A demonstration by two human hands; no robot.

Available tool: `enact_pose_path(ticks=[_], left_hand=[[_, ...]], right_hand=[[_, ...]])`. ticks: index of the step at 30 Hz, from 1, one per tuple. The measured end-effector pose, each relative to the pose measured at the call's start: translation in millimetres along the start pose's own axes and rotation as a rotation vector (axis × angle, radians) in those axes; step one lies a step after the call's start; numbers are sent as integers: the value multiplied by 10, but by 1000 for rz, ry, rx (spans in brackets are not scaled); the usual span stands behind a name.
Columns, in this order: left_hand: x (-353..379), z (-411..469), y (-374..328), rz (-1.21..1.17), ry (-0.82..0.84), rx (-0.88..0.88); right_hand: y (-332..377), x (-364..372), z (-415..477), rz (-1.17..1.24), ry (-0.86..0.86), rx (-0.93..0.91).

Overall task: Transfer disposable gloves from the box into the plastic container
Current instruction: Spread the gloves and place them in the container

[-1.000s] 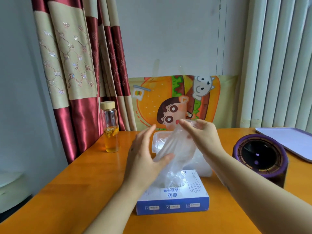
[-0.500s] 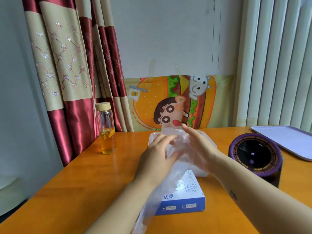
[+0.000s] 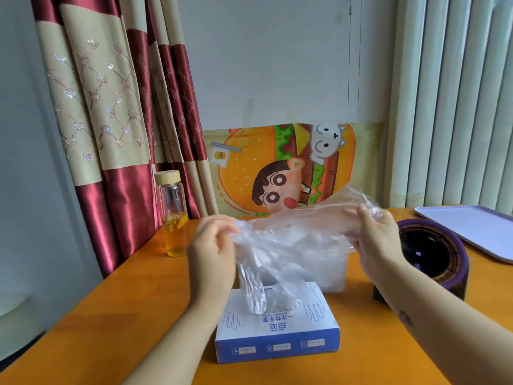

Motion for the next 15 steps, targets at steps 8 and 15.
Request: enact_pose_path(ticks=[8,15], left_hand=[[798,-852,343,447,1191,-168],[869,-895,232,838,1274,193]], right_hand=[[128,140,-120,-89,66,-207],[-14,275,-235,-110,211,-151]])
Point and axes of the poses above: each hand's wrist, its own z-axis towards the middle knuckle, its own x-axis out of the palm, y = z × x, the point moved 6 cm from there along z, towards the middle knuckle, and after that the axes turned 2 degrees about y, right-handed, at the moved point
